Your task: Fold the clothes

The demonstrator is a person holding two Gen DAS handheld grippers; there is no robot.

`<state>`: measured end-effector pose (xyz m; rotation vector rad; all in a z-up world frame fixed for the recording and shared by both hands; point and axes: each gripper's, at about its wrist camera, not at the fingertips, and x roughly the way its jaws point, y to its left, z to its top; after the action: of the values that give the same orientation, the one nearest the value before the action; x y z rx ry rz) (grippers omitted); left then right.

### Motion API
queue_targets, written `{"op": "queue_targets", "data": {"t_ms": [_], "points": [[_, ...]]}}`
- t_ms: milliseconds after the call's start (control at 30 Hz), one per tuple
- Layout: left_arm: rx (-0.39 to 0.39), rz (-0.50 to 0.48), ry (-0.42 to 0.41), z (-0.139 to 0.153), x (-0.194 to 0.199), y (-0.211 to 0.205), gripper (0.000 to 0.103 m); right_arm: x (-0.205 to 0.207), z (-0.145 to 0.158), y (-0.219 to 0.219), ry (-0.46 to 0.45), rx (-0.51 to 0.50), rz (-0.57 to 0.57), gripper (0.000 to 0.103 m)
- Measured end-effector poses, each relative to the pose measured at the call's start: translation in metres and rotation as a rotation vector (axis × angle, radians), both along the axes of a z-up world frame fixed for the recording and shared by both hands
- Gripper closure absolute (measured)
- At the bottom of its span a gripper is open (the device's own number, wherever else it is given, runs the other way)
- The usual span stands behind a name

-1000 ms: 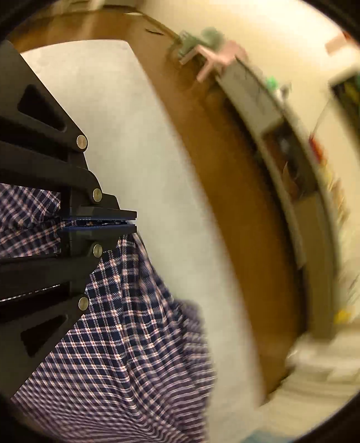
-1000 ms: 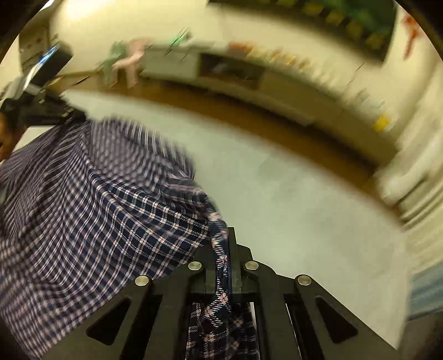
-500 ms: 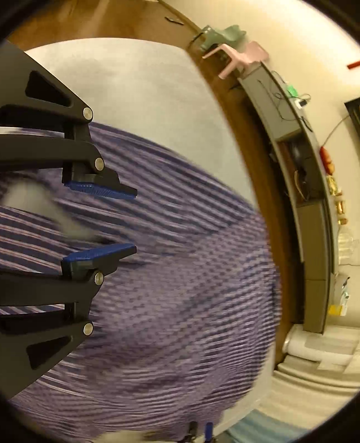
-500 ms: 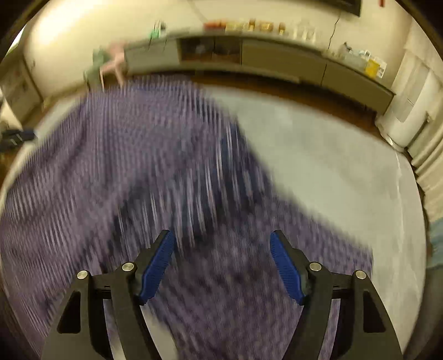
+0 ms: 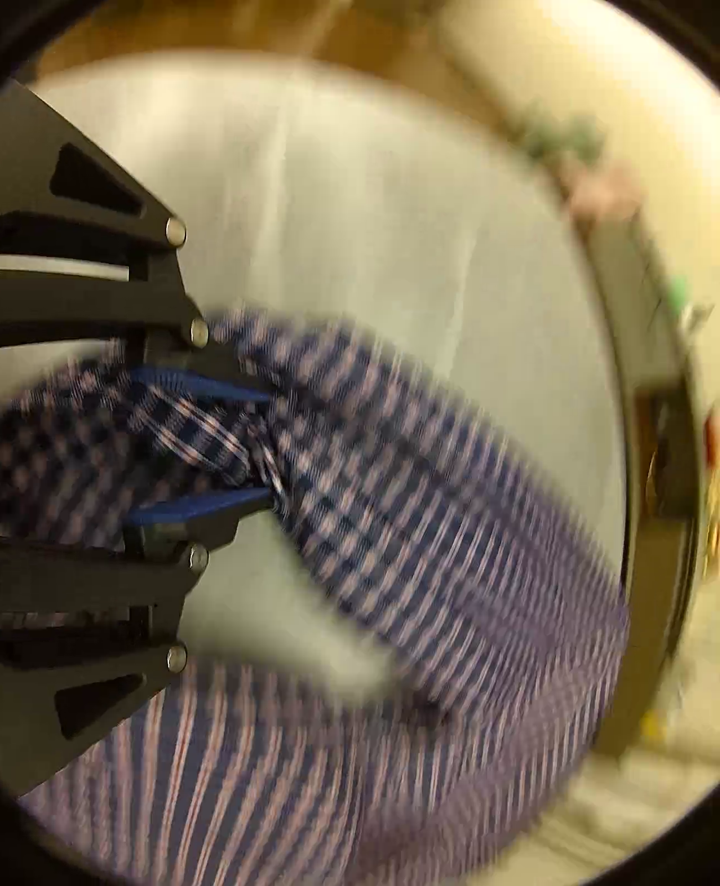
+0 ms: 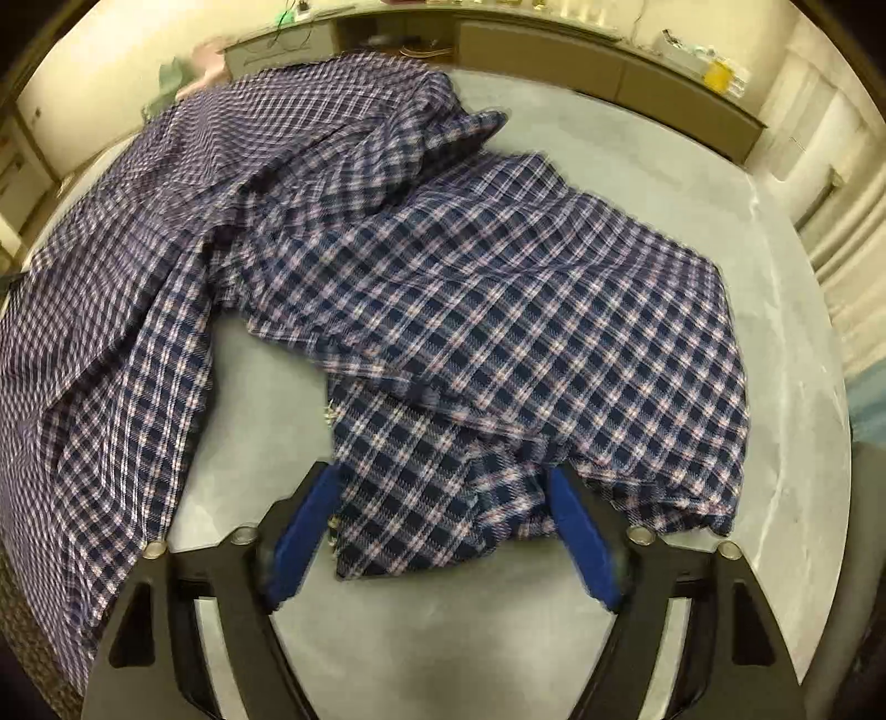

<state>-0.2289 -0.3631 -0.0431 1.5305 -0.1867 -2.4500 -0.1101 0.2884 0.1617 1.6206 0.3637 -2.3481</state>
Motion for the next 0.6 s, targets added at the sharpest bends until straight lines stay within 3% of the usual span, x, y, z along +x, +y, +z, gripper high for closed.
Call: {"op": "queue_targets", "data": {"t_ms": [33, 67, 100, 133, 167, 200, 233, 267, 300, 467, 533, 600], "points": [[-0.107, 0.059, 0.021, 0.001, -0.001, -0.006, 0.081, 0.001, 0.006, -0.001, 0.021, 0.038, 0.007, 0.071], [-0.202, 0.120, 0.068, 0.007, 0.000, -0.014, 0.082, 0.002, 0.012, -0.002, 0.056, 0.106, 0.008, 0.084], [-0.294, 0.179, 0.114, 0.013, 0.002, -0.022, 0.082, 0.003, 0.017, -0.003, 0.134, 0.269, -0.007, 0.084], [-0.335, 0.210, 0.144, 0.020, 0.005, -0.027, 0.082, 0.006, 0.020, -0.003, 0.221, 0.457, -0.014, 0.084], [-0.372, 0.239, 0.172, 0.026, 0.009, -0.031, 0.082, 0.009, 0.023, -0.004, 0.316, 0.652, -0.022, 0.083], [-0.349, 0.233, 0.175, 0.029, 0.012, -0.032, 0.076, 0.015, 0.025, -0.004, 0.419, 0.832, -0.027, 0.081], [-0.300, 0.209, 0.161, 0.029, 0.016, -0.032, 0.072, 0.020, 0.027, -0.001, 0.471, 0.912, -0.022, 0.067], [-0.240, 0.169, 0.142, 0.026, 0.021, -0.028, 0.065, 0.025, 0.028, 0.001, 0.496, 0.968, -0.020, 0.045], [-0.198, 0.137, 0.126, 0.024, 0.024, -0.024, 0.063, 0.029, 0.030, 0.006, 0.439, 0.926, -0.032, 0.036], [0.060, -0.120, 0.027, 0.018, 0.061, 0.023, 0.062, 0.074, 0.078, 0.010, 0.200, 0.243, -0.162, 0.035], [0.109, -0.190, 0.046, 0.028, 0.061, 0.043, 0.057, 0.112, 0.117, -0.023, 0.232, 0.032, -0.094, 0.035], [0.095, -0.209, 0.049, 0.031, 0.067, 0.053, 0.053, 0.146, 0.142, -0.089, 0.285, -0.097, 0.048, 0.034]]}}
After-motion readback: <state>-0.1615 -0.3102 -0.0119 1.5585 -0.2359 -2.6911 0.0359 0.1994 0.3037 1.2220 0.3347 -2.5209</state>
